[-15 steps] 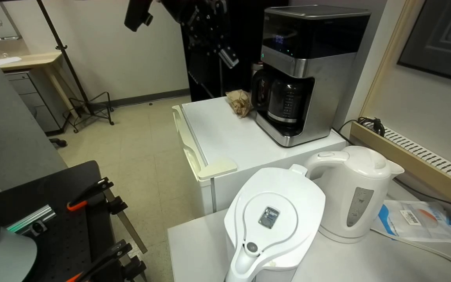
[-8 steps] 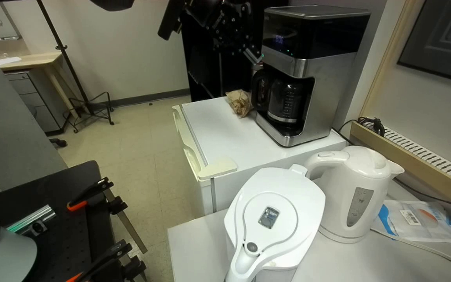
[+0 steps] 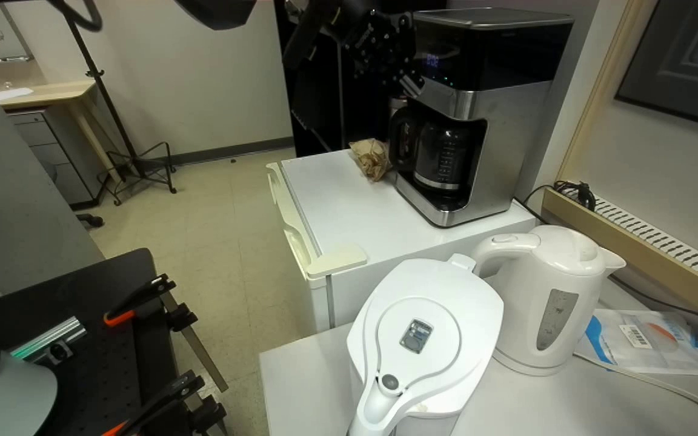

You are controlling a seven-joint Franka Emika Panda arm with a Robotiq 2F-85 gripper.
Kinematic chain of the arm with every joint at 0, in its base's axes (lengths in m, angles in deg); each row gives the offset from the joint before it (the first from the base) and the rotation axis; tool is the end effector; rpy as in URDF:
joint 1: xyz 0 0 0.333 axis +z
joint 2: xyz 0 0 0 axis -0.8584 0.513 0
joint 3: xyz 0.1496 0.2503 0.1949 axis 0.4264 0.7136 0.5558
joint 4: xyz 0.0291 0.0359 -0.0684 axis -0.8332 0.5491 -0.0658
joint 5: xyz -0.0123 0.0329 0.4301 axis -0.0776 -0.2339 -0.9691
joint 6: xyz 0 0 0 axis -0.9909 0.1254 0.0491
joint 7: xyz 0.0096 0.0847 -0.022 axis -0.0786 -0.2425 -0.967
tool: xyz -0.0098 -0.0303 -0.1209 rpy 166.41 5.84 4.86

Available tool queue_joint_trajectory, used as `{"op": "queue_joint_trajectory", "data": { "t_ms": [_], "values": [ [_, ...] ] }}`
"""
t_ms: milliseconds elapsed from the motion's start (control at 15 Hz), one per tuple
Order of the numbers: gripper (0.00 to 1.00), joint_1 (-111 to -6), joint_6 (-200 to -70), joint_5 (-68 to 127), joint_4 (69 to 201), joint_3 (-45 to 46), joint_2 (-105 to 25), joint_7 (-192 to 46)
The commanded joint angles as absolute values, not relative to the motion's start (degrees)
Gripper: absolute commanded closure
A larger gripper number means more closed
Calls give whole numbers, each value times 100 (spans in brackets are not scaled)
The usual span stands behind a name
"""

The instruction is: Press a button on the coffeemaker.

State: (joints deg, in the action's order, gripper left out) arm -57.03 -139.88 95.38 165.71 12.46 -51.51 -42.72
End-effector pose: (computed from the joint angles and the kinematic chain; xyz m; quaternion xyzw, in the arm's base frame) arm 0.6052 0.0924 0.3819 0.8894 0.2010 0.2310 0.3393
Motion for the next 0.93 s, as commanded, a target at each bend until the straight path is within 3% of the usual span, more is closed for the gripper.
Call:
{"op": "queue_joint_trajectory", "data": {
  "t_ms": [0,867],
  "values": [
    [98,-5558,-14141,9675,16102,1081,-4732,-4144],
    [98,-5472,-14309,9644,15407,891,-4153,-4214]
  ]
}}
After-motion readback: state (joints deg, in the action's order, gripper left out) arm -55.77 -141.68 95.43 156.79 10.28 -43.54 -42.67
